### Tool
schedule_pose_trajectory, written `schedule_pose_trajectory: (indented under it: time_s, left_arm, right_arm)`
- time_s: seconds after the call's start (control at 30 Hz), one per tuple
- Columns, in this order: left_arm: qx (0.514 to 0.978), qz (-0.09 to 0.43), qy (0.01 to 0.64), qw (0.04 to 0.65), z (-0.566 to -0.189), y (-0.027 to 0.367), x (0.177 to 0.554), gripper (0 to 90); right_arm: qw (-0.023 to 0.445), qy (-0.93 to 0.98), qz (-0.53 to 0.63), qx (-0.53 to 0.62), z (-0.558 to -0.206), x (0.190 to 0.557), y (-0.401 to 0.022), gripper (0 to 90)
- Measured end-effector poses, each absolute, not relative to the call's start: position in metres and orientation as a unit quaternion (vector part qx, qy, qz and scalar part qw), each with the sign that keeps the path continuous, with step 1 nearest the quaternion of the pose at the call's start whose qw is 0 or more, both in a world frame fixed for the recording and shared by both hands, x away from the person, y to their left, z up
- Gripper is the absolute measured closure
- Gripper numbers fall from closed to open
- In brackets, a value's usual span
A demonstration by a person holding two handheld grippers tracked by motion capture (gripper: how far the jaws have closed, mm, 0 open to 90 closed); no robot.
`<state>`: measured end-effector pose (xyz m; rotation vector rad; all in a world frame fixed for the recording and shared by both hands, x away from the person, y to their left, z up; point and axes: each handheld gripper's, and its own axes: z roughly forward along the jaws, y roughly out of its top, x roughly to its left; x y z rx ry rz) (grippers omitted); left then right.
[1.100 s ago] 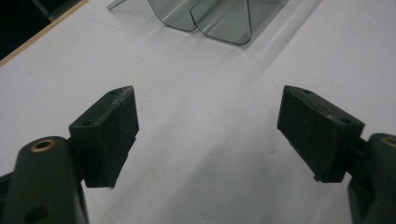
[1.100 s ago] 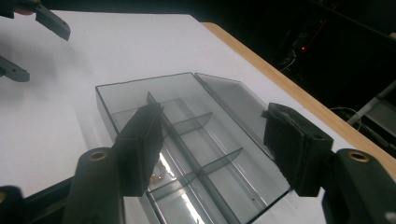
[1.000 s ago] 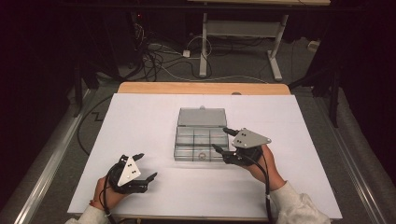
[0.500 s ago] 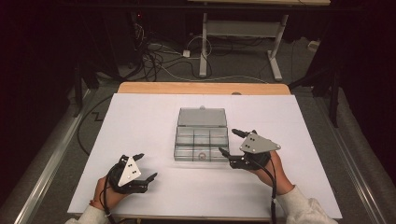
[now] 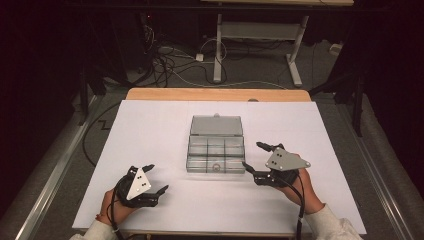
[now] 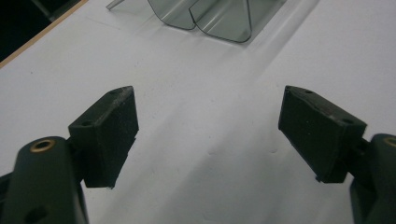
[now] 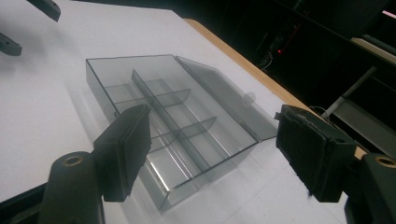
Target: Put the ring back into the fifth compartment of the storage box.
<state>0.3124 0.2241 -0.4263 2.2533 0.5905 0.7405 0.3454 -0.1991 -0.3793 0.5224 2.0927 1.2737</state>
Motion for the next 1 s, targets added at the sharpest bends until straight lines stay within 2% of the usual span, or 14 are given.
schedule_pose_trajectory:
  time_s: [0.53, 1.0]
  left_arm:
    - [0.868, 0.287, 0.225, 0.338, -0.426, 0.223, 0.312, 19.4]
    - [0.868, 0.288, 0.225, 0.335, -0.426, 0.222, 0.312, 19.4]
  right_arm:
    - [0.33, 0.793, 0.47, 0.205, -0.395, 0.333, -0.22, 26.6]
    - [0.337, 0.783, 0.466, 0.235, -0.42, 0.32, -0.254, 26.4]
